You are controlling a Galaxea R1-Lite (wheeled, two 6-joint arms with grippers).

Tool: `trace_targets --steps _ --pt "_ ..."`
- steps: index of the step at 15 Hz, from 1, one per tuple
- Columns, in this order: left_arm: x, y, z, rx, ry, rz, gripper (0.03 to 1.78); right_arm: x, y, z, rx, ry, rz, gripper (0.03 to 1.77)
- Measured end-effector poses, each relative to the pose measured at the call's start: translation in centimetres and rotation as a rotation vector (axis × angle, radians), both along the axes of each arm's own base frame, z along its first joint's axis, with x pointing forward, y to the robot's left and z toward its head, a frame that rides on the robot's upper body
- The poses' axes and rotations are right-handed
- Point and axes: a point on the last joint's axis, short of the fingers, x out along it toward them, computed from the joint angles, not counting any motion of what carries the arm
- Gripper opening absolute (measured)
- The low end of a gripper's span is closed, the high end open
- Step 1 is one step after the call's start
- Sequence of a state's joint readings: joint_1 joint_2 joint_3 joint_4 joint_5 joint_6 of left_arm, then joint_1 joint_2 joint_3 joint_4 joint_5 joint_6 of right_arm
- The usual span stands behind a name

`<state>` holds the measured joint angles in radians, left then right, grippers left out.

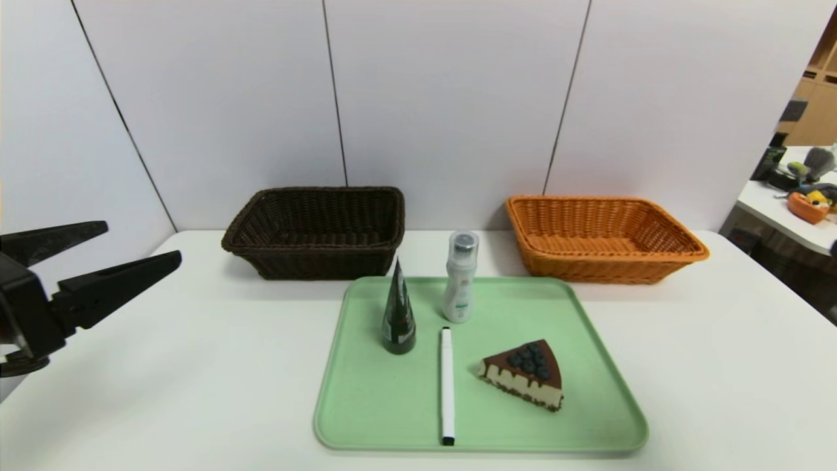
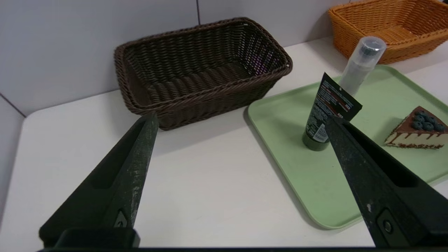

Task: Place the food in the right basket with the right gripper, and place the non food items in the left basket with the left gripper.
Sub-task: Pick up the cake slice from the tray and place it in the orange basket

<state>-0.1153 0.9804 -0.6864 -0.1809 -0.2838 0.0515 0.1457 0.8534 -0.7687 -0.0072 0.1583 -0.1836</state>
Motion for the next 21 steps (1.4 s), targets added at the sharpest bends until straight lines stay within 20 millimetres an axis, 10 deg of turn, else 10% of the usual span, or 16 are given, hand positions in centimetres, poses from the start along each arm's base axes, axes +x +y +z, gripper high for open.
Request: trace_targets --steps 7,13,21 --pt "2.1 -3.8 -5.0 0.021 0.243 -0.094 1.69 6.7 6.2 -3.4 0.027 0.158 0.168 1.70" --pt "1.9 -5.6 -6.7 0.020 0.266 -0.147 1.69 7.4 7.6 -5.4 -0.012 0.228 0.209 1.70" --pt "1.5 -6.4 -7.0 0.040 0.275 -0.191 1.69 6.3 7.7 -0.4 -0.151 0.437 0.290 1.70"
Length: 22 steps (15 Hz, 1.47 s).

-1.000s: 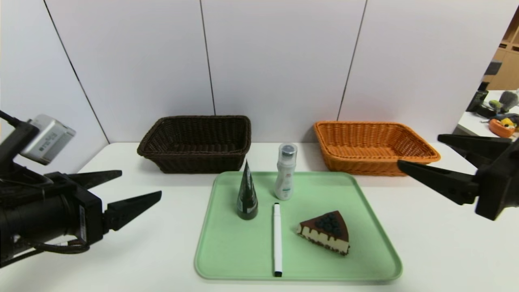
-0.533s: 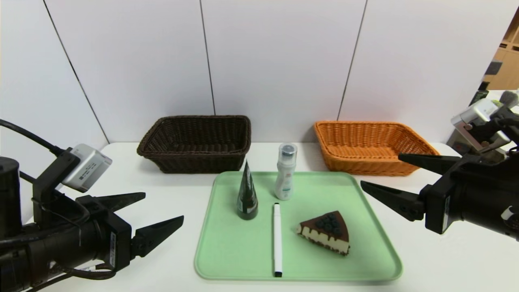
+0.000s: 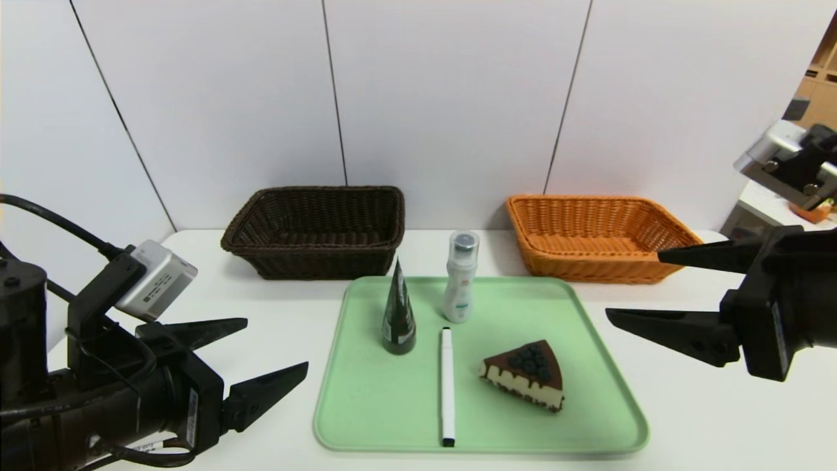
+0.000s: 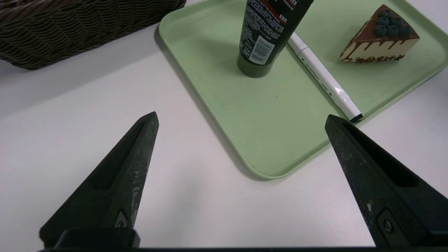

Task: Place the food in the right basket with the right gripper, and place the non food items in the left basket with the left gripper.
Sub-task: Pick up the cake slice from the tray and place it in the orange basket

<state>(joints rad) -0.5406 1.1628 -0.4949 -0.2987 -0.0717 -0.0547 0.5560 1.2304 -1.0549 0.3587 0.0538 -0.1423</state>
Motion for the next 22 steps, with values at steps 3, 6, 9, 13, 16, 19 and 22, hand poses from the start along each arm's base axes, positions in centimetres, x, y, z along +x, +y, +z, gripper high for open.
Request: trace_targets --steps 3,6,9,13,16,19,22 --pt "-0.1 0.0 -0.1 0.003 0.003 -0.004 1.69 -0.1 0.4 1.4 -0.132 0.127 0.056 1.70" --pt "-0.3 0.1 -0.4 0.007 0.009 -0.007 1.69 0.5 1.1 1.4 -0.332 0.264 0.160 1.70" --pt "-0.5 0.2 -0.5 0.008 0.008 -0.007 1.69 1.7 2.0 0.8 -0.493 0.333 0.295 1.70" --pt "-0.6 0.3 -0.4 0.021 -0.010 0.012 1.69 3.7 3.9 0.7 -0.576 0.307 0.398 1.70" --pt "-0.7 0.4 -0.4 0.022 -0.012 0.013 1.69 5.3 5.2 0.5 -0.631 0.303 0.462 1.70" --pt "-0.9 0.5 -0.6 0.023 -0.008 0.014 1.69 6.8 6.2 -0.5 -0.718 0.289 0.512 1.70" --pt "-1.0 0.6 -0.8 0.026 -0.002 0.014 1.69 8.4 6.9 -1.7 -0.789 0.300 0.515 1.70"
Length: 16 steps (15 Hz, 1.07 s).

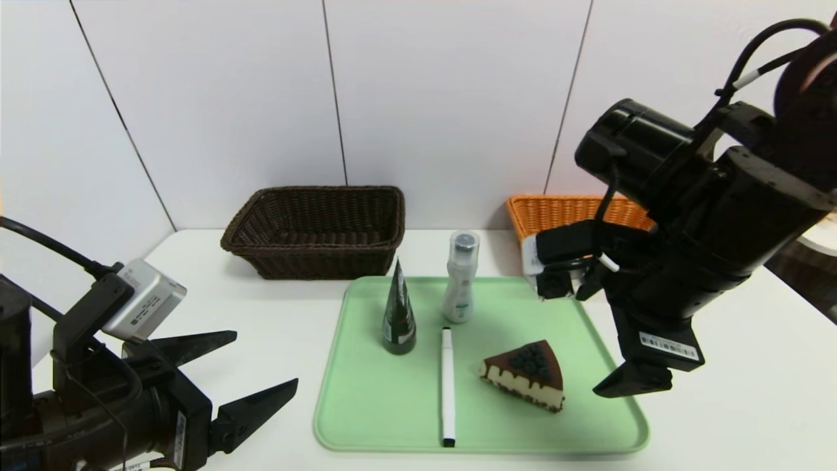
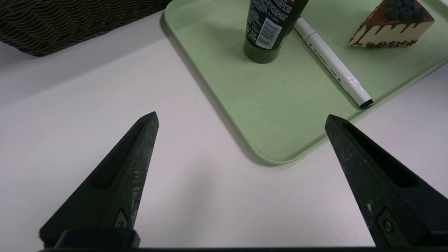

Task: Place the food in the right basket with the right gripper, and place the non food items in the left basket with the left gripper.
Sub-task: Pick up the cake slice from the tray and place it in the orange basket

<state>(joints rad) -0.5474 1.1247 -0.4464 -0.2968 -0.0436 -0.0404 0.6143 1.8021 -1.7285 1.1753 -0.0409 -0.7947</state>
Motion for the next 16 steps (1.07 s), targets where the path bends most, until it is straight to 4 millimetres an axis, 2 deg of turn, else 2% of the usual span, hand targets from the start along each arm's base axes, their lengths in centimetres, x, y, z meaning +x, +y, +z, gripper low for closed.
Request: trace_targets --steps 6,16 --pt "0.0 0.0 0.0 0.002 -0.002 0.006 1.69 3.3 1.3 -1.9 0.009 0.030 0.006 1.70" --pt "0.3 -0.2 -0.1 0.011 0.010 0.003 1.69 5.2 3.0 -5.6 -0.023 0.122 0.044 1.70"
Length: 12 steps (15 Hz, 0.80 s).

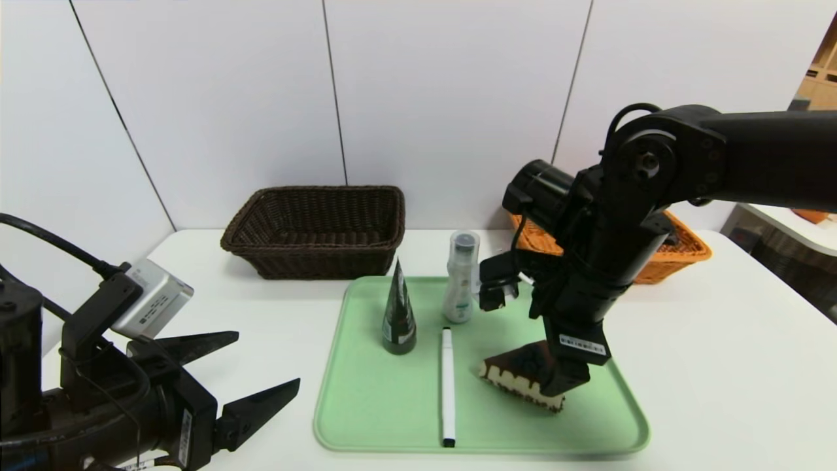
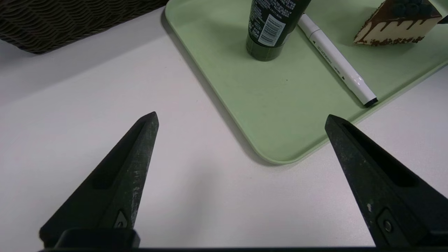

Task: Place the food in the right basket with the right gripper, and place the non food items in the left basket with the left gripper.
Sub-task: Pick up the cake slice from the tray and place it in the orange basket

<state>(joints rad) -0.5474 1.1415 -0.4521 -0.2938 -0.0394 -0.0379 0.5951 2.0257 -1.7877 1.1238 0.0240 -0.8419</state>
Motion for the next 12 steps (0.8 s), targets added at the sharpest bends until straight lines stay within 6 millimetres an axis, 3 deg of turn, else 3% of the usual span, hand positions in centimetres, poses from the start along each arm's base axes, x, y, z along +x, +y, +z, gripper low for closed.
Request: trace_targets --steps 12 --pt "0.1 0.0 -0.3 0.026 0.001 -0.007 1.69 0.4 1.1 -4.0 -0.039 0.067 0.021 1.70"
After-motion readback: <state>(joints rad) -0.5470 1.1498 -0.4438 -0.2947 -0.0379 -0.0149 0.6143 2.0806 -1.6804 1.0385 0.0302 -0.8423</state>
